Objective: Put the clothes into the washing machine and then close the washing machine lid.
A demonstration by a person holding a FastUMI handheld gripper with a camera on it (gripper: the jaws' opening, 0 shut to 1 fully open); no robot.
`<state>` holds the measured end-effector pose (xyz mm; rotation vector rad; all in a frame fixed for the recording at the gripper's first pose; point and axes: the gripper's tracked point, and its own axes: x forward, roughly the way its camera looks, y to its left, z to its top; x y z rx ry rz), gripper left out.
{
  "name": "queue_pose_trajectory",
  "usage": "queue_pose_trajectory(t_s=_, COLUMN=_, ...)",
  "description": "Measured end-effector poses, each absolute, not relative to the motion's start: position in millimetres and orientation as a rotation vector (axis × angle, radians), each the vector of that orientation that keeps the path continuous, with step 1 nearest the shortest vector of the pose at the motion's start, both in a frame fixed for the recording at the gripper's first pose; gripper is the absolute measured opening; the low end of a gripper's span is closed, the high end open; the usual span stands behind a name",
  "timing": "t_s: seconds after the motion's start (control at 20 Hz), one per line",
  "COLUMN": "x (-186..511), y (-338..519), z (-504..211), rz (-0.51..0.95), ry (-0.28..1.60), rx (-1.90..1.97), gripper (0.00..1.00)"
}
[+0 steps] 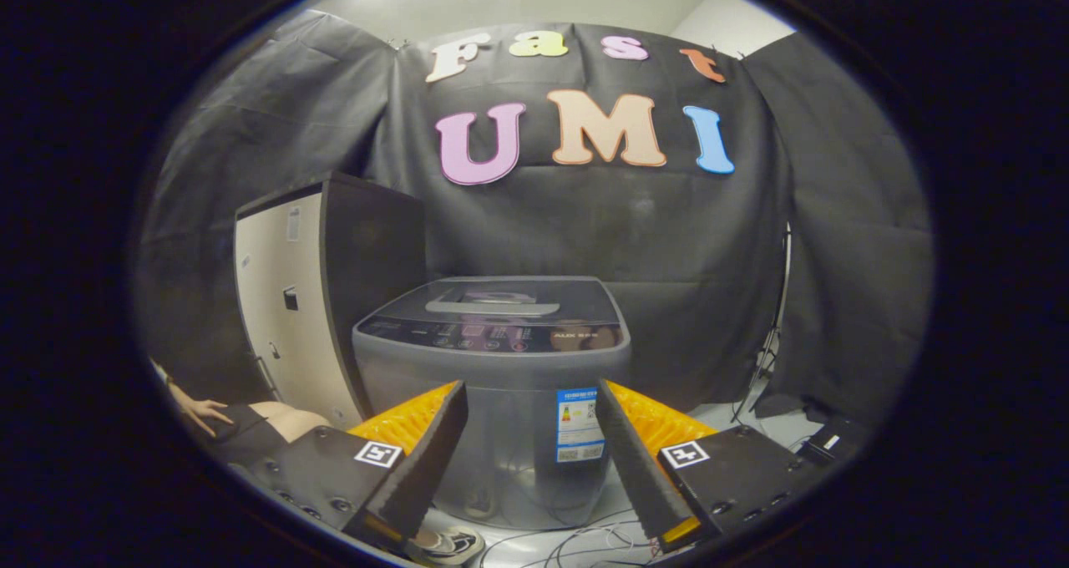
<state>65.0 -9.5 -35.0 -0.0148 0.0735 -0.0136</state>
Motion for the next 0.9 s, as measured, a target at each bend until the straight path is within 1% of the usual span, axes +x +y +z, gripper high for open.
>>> queue_pose_trajectory(t_s=0.2, x=61.5, y=-9.6, z=-35.4, rz=-0.017, ry=0.072, rx=-0.014, gripper=0.97)
queue_pose_trajectory(t_s=0.65, x=50.0, y=-11.3, z=-19.5, rz=-0.018, ry=-0.010, rx=-0.011, gripper=0.97)
queue_pose_trajectory(t_s=0.9, x=51.0, y=-11.6, z=-18.9, rz=-0.019, ry=-0.009, rx=-0.011, gripper=0.97)
